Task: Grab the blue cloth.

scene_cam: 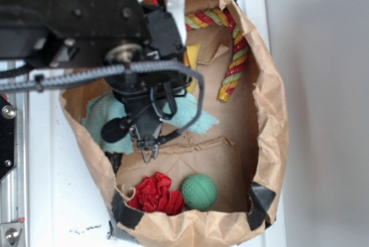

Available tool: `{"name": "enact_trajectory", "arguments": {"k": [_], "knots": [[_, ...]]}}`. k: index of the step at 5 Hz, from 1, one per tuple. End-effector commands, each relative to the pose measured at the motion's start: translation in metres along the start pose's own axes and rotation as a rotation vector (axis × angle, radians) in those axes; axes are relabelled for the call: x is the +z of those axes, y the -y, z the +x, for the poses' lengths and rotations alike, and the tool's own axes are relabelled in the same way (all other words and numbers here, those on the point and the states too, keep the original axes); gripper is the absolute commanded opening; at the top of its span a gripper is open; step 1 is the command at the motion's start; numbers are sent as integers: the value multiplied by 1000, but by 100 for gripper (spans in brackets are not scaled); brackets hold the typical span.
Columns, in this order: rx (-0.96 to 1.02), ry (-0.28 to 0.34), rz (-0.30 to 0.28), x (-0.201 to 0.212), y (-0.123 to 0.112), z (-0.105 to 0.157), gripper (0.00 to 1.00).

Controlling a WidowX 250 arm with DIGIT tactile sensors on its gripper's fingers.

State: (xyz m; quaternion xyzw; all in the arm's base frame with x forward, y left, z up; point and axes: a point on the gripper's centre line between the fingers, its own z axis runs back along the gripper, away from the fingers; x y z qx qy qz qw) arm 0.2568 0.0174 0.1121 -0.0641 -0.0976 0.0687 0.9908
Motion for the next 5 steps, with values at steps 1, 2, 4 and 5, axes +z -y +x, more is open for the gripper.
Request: {"name": "enact_trajectory", "arguments": {"k": [1,2,4,5], "knots": [[28,127,17,50,10,34,0],[38,181,111,61,17,35,0],[9,194,204,72,29,30,0],[30,151,187,71,27,34,0]]}}
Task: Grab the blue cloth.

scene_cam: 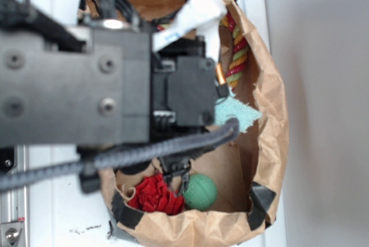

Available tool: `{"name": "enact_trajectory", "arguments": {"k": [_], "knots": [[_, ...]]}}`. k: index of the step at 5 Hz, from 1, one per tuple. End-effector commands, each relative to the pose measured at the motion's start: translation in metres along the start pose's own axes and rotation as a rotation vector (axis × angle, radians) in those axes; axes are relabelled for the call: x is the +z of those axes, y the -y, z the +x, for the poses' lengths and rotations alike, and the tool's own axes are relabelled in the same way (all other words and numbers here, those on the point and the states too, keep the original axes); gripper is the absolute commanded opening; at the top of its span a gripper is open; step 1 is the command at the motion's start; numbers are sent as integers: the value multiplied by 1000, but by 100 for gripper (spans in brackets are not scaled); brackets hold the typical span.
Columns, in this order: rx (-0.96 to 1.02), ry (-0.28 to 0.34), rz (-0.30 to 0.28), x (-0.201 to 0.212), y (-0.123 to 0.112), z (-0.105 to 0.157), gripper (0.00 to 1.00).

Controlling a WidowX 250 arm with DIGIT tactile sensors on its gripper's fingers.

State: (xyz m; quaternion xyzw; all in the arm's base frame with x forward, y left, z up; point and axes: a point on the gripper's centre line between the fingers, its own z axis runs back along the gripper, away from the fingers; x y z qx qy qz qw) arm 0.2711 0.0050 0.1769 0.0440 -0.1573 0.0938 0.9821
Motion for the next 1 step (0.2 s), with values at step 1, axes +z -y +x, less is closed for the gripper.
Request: {"name": "enact_trajectory", "arguments": {"k": [1], "knots": [[41,-11,-27,8,-1,15,0]]}}
